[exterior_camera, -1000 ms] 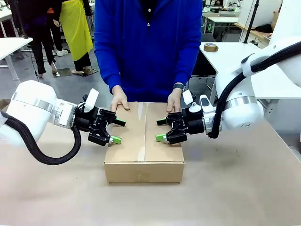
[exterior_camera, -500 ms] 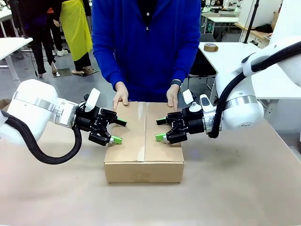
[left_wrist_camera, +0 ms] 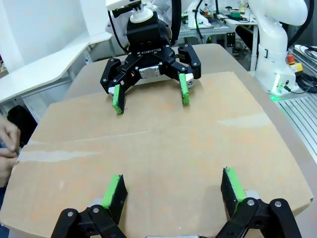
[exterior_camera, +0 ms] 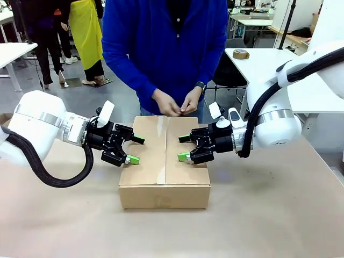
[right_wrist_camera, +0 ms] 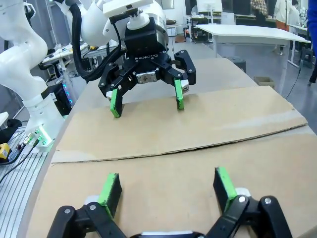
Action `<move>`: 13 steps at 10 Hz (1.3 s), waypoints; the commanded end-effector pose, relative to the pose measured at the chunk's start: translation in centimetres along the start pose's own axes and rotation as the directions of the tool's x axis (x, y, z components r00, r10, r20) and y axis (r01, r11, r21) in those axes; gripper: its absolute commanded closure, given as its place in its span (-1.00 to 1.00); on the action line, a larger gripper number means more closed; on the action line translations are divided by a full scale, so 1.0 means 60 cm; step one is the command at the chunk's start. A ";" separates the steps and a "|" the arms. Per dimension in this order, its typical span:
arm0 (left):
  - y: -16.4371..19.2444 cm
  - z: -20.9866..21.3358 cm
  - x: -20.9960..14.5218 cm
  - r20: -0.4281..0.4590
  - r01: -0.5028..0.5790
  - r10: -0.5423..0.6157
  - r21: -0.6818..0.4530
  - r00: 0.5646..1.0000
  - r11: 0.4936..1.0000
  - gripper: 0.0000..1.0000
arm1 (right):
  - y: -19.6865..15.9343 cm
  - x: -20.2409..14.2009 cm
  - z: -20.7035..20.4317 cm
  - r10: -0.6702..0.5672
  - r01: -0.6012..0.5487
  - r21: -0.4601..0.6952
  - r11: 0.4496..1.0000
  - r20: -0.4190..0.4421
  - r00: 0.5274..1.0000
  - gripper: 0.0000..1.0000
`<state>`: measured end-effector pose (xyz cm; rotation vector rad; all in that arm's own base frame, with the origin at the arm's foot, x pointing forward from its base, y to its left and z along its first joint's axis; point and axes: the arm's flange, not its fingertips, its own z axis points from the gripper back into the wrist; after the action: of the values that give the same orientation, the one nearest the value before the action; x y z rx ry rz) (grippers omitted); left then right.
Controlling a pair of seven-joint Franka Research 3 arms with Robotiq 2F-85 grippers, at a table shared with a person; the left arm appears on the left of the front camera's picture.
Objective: Pack the gift set into the box.
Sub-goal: Press and hold the closed box until the human finishes sealing it.
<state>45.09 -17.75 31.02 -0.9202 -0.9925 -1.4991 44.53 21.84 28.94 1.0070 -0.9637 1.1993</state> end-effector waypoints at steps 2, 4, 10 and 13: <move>-0.001 0.001 -0.004 0.002 -0.001 0.001 0.007 1.000 1.000 -1.00 | 0.000 -0.004 -0.001 -0.003 0.003 -0.003 1.000 -0.008 1.000 -1.00; -0.001 0.001 -0.004 0.002 -0.001 0.001 0.007 1.000 1.000 -1.00 | 0.000 -0.004 -0.001 -0.003 0.003 -0.003 1.000 -0.008 1.000 -1.00; -0.001 0.001 -0.004 0.002 -0.001 0.001 0.007 1.000 1.000 -1.00 | 0.000 -0.004 -0.001 -0.003 0.003 -0.003 1.000 -0.008 1.000 -1.00; -0.001 0.001 -0.004 0.002 -0.001 0.001 0.007 1.000 1.000 -1.00 | 0.000 -0.004 -0.001 -0.003 0.003 -0.003 1.000 -0.008 1.000 -1.00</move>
<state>45.09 -17.75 31.02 -0.9202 -0.9926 -1.4991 44.53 21.83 28.94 1.0070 -0.9638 1.1993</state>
